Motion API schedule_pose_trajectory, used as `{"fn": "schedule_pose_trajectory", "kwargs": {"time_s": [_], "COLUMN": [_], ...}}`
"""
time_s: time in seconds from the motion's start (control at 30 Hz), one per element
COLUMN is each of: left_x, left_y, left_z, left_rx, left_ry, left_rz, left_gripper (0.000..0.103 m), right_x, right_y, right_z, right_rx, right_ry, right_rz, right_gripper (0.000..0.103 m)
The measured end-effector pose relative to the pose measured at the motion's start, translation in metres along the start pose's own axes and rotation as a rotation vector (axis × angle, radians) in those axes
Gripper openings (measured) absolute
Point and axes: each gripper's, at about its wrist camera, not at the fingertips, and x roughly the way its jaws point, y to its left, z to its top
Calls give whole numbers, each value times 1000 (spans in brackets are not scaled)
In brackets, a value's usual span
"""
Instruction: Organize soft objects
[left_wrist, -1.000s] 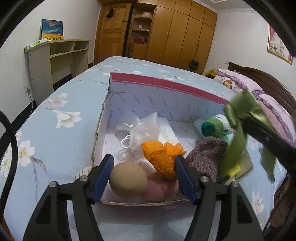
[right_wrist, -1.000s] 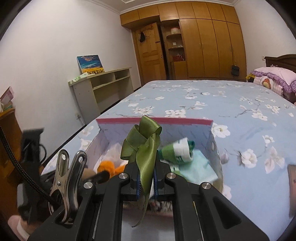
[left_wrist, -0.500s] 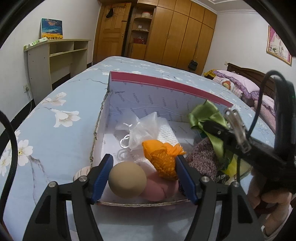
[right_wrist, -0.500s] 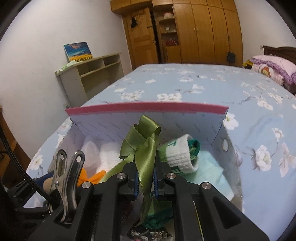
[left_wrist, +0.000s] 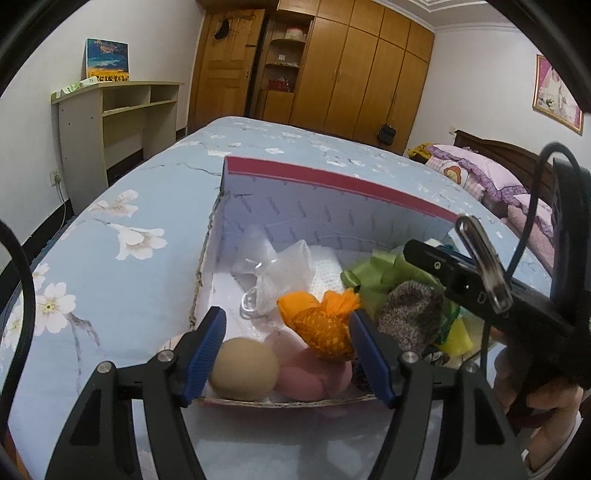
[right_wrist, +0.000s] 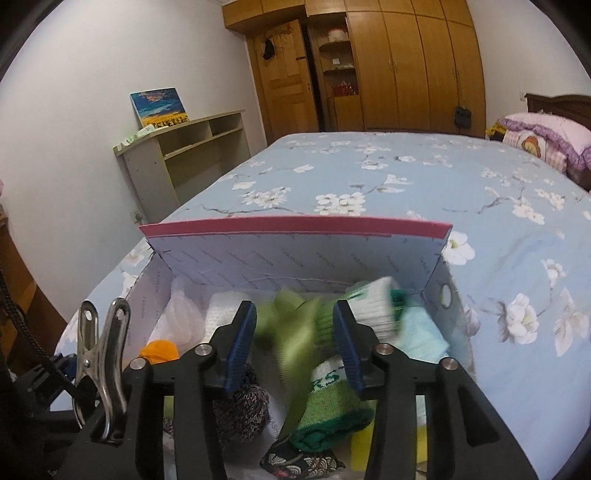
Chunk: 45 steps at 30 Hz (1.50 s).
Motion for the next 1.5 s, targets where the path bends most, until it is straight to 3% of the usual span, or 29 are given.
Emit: {"fn": "schedule_pose_trajectory", "kwargs": {"time_s": [0.4,0.97,1.5], "left_x": [-24,-67,-78], "left_y": [-9,-22,-35], "left_z": [1,-21,-67], "left_rx": [17,38,70], "left_ry": [-18,-24,23], "left_rz": [-9,-9,15], "left_gripper": [73,73,73], "right_x": [-35,-101,-113], "right_y": [-2,18,7], "right_z": [-7,-47,-107], "right_rx": [25,4,42], "right_ry": [-28,-60,32], "right_rz": [-3,5,-61], "right_gripper": [52,52,52]}}
